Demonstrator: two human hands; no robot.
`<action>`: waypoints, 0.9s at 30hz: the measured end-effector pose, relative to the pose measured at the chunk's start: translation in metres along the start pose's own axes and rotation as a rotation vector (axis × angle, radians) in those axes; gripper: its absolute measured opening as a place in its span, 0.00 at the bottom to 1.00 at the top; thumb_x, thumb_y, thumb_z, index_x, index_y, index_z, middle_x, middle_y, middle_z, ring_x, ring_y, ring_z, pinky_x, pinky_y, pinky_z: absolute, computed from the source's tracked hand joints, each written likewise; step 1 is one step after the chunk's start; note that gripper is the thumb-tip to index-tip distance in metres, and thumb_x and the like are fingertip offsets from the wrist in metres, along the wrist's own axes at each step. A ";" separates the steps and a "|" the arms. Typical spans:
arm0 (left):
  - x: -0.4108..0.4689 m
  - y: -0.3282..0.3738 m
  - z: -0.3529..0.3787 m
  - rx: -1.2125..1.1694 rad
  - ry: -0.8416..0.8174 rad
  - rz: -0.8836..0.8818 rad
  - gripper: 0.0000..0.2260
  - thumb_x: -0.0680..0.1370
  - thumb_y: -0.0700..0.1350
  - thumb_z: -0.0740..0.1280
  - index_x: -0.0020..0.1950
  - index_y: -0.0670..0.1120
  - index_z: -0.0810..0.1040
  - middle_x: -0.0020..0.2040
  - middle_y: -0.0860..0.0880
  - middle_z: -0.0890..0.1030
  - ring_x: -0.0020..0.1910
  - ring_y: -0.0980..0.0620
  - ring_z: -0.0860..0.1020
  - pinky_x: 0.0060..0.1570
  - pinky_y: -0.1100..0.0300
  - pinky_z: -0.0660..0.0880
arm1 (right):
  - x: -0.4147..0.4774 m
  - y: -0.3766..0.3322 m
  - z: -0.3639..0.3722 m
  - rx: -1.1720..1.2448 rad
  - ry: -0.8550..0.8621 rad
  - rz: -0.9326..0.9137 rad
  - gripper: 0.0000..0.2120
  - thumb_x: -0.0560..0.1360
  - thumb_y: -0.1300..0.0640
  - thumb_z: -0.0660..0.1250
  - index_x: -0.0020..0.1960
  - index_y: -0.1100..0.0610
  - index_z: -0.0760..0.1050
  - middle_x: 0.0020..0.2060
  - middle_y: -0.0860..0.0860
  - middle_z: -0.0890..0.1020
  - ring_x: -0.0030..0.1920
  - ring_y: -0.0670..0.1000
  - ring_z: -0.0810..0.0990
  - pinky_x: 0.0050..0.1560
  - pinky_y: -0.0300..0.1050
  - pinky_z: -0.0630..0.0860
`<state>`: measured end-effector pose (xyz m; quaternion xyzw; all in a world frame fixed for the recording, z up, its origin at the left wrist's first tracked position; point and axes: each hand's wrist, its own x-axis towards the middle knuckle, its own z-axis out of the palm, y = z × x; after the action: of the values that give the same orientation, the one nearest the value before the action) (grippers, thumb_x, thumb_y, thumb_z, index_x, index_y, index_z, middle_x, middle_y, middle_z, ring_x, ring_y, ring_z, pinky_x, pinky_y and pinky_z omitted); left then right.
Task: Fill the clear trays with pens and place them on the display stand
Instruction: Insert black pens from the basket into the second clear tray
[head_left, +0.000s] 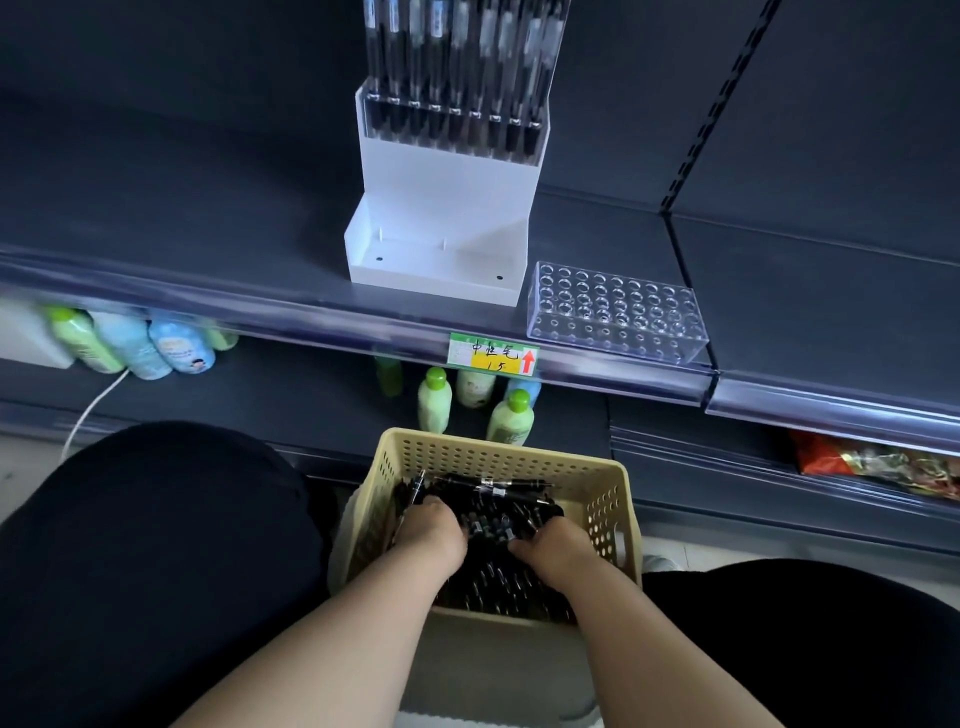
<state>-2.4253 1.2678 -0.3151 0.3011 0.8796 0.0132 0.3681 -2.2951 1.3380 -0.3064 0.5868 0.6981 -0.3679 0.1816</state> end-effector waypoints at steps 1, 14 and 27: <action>0.002 0.001 0.001 0.042 -0.015 -0.008 0.18 0.79 0.44 0.64 0.67 0.39 0.69 0.64 0.43 0.73 0.62 0.44 0.74 0.57 0.57 0.73 | 0.001 0.001 0.000 0.016 -0.010 0.004 0.18 0.74 0.46 0.67 0.55 0.59 0.75 0.51 0.54 0.80 0.51 0.53 0.78 0.44 0.38 0.68; -0.014 -0.012 -0.015 -0.145 -0.116 0.013 0.18 0.78 0.54 0.63 0.57 0.40 0.76 0.52 0.42 0.80 0.52 0.44 0.79 0.43 0.60 0.69 | -0.027 0.008 -0.028 0.114 -0.206 -0.034 0.12 0.74 0.50 0.66 0.48 0.58 0.77 0.27 0.50 0.76 0.24 0.47 0.70 0.26 0.37 0.65; -0.053 -0.021 -0.040 -0.626 0.012 0.285 0.03 0.78 0.47 0.66 0.46 0.49 0.78 0.48 0.48 0.81 0.45 0.51 0.78 0.42 0.59 0.79 | -0.058 -0.006 -0.040 0.355 0.001 -0.309 0.06 0.76 0.53 0.67 0.50 0.54 0.79 0.35 0.49 0.78 0.31 0.43 0.73 0.27 0.29 0.68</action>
<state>-2.4337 1.2298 -0.2568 0.2933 0.7841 0.3354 0.4320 -2.2797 1.3266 -0.2380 0.4958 0.7041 -0.5081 0.0165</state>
